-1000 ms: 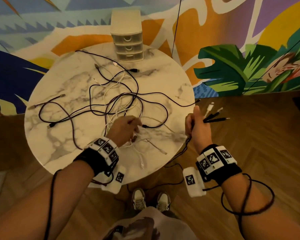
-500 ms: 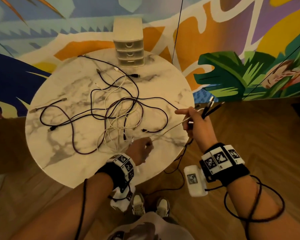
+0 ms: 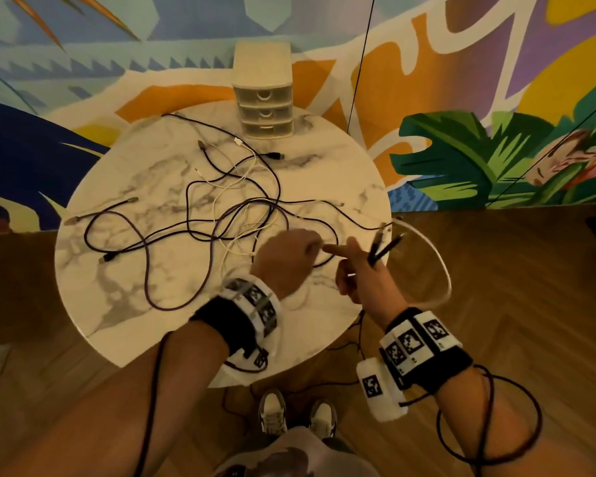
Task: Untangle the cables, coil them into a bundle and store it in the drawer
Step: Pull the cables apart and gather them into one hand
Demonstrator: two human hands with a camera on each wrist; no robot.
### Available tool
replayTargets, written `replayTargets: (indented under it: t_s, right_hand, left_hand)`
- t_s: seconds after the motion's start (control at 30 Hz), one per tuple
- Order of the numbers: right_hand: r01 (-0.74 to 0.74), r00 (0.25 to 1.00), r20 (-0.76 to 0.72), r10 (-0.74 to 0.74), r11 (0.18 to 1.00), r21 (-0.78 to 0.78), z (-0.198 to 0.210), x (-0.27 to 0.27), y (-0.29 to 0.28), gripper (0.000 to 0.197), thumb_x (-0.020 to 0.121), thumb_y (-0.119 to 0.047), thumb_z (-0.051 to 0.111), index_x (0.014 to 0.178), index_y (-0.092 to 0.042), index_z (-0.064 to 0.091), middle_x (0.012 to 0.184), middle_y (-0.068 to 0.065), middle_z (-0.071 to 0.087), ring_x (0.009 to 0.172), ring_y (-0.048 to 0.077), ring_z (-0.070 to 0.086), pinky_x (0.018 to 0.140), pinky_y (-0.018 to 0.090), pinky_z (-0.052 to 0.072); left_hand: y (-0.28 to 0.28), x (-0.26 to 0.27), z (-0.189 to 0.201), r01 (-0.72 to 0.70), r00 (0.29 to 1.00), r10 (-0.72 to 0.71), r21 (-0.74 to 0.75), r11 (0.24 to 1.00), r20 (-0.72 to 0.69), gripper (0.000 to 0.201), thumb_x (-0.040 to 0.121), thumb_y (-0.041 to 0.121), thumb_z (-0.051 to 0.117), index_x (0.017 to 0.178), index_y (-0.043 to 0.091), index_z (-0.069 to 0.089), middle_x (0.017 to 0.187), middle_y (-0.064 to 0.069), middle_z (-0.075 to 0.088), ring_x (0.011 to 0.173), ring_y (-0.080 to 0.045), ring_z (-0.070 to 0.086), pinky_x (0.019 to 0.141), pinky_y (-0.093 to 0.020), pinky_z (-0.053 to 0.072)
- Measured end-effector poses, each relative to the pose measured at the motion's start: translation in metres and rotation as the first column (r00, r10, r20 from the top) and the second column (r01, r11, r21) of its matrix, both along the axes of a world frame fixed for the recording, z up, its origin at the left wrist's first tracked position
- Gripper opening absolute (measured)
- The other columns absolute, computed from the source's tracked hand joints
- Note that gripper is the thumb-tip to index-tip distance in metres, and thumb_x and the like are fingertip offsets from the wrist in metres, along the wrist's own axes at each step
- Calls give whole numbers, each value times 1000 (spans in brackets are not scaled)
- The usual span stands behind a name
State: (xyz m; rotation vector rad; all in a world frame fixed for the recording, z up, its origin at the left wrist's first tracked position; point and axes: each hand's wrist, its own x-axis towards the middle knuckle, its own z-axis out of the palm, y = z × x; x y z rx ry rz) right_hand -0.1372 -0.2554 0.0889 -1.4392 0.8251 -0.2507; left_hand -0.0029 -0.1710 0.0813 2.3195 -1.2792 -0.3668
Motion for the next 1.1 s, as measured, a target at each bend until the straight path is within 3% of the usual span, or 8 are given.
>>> replayTargets:
  t_s: [0.2, 0.3, 0.43, 0.5, 0.63, 0.8, 1.0, 1.1]
  right_hand:
    - [-56, 986, -162, 32, 988, -146, -4, 17, -1, 49, 100, -35, 40, 59, -13, 54, 46, 1, 46, 41, 11, 41, 54, 27, 35]
    - [0, 987, -157, -31, 981, -193, -5, 19, -5, 53, 100, -25, 39, 56, -3, 58, 42, -1, 47, 37, 8, 40, 51, 24, 34]
    - [293, 955, 82, -285, 950, -108, 7, 18, -22, 44, 100, -15, 33, 76, -4, 68, 45, 2, 46, 39, 11, 32, 39, 21, 26]
    - [362, 925, 162, -345, 927, -93, 12, 15, -32, 45, 100, -16, 33, 74, -6, 68, 45, 0, 48, 40, 12, 31, 39, 20, 25]
    - [448, 869, 248, -428, 894, -26, 19, 14, -37, 42, 99, -16, 33, 77, -6, 66, 46, 3, 53, 39, 11, 31, 38, 18, 24]
    - [502, 811, 270, -518, 855, 133, 13, 12, -35, 47, 103, -31, 30, 88, -7, 68, 50, 3, 54, 35, 10, 28, 36, 18, 22]
    - [156, 987, 22, -159, 981, 119, -12, 23, 14, 54, 99, -47, 29, 102, -10, 69, 52, 4, 49, 40, 9, 34, 40, 17, 26]
    - [-14, 997, -82, 18, 999, 46, -14, 41, 26, 59, 99, -47, 34, 89, -1, 69, 48, 4, 50, 38, 7, 39, 47, 20, 30]
  left_hand:
    - [17, -19, -18, 16, 1000, -17, -38, 999, -24, 29, 96, 20, 42, 120, 15, 59, 104, -8, 68, 91, -28, 63, 78, -44, 51]
    - [25, -25, -29, -11, 984, 14, 15, 1000, -178, 36, 96, 20, 44, 132, 26, 44, 93, -11, 67, 76, -27, 64, 65, -39, 53]
    - [51, -8, -61, -285, 711, 298, 128, 950, -637, 14, 94, 7, 48, 100, 14, 59, 75, -12, 58, 51, -18, 52, 42, -21, 40]
    - [61, 20, -72, -367, 749, 376, 131, 921, -545, 14, 92, 5, 50, 87, 8, 63, 75, -15, 60, 61, -26, 55, 50, -23, 42]
    - [55, 78, -57, -353, 934, 352, 8, 936, -65, 20, 93, 17, 51, 98, 10, 69, 106, -10, 63, 94, -28, 59, 80, -33, 45]
    - [57, 80, -67, -324, 935, 342, 169, 931, -93, 24, 93, 30, 54, 103, 15, 69, 120, -2, 55, 105, -25, 57, 87, -33, 44]
    - [45, 30, -32, -63, 966, 42, 75, 995, 255, 24, 95, 32, 47, 103, 20, 66, 126, 4, 54, 78, -22, 65, 62, -30, 47]
    - [43, 5, -23, 90, 931, -110, 75, 993, 348, 13, 91, 23, 56, 96, 16, 65, 111, 0, 59, 59, -19, 60, 46, -25, 36]
